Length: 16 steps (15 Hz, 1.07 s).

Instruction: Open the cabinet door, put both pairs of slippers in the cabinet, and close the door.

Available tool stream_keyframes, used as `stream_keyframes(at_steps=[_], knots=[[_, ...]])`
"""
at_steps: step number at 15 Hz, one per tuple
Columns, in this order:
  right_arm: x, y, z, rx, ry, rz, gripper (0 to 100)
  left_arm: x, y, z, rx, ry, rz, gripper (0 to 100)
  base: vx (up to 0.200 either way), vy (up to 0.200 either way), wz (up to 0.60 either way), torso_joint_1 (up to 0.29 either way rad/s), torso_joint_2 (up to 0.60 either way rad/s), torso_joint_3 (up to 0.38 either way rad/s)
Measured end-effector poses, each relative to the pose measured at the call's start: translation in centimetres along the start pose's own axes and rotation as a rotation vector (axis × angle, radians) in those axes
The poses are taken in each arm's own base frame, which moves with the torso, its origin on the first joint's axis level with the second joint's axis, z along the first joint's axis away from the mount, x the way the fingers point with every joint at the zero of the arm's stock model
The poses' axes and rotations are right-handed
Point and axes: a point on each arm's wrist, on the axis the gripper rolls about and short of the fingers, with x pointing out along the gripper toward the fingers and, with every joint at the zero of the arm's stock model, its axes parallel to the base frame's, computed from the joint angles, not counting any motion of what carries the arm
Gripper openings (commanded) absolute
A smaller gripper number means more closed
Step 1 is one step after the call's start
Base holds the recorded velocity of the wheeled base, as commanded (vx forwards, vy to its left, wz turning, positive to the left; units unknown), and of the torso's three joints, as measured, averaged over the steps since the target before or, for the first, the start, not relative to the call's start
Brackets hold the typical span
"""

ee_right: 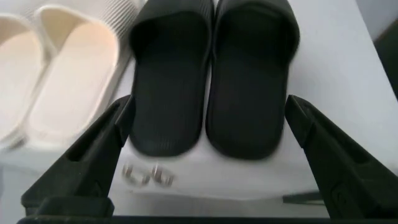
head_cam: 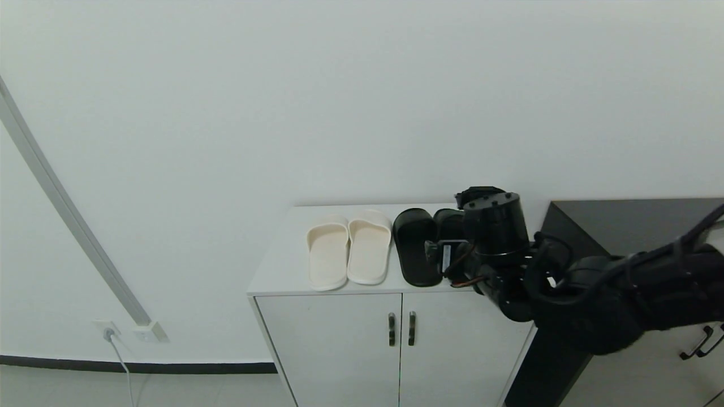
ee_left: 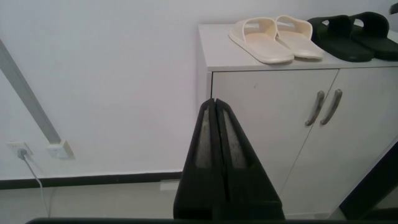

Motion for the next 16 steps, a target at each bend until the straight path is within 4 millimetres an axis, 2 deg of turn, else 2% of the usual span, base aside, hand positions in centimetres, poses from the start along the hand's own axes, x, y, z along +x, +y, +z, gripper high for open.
stream_keyframes(at_steps=[5,9,12,15,16], knots=[[6.9,0.7,-0.3,-0.023,-0.076,-0.064,100,0.0,0.0,0.0,0.0,0.0,0.0,0,0.0,0.0,0.0,0.0,0.0,0.0],[12.4,0.3,-0.8,-0.038,-0.111,-0.084,100,0.0,0.0,0.0,0.0,-0.001,0.0,0,0.0,0.0,0.0,0.0,0.0,0.0],[15.1,-0.1,-1.3,-0.041,-0.109,-0.07,100,0.0,0.0,0.0,-0.001,-0.001,0.0,0,0.0,0.0,0.0,0.0,0.0,0.0],[16.4,-0.3,-1.6,-0.041,-0.101,-0.06,100,0.0,0.0,0.0,-0.001,-0.001,0.0,0,0.0,0.0,0.0,0.0,0.0,0.0],[16.7,-0.3,-1.6,-0.041,-0.099,-0.061,0,0.0,0.0,0.0,-0.001,-0.001,0.0,0,0.0,0.0,0.0,0.0,0.0,0.0]])
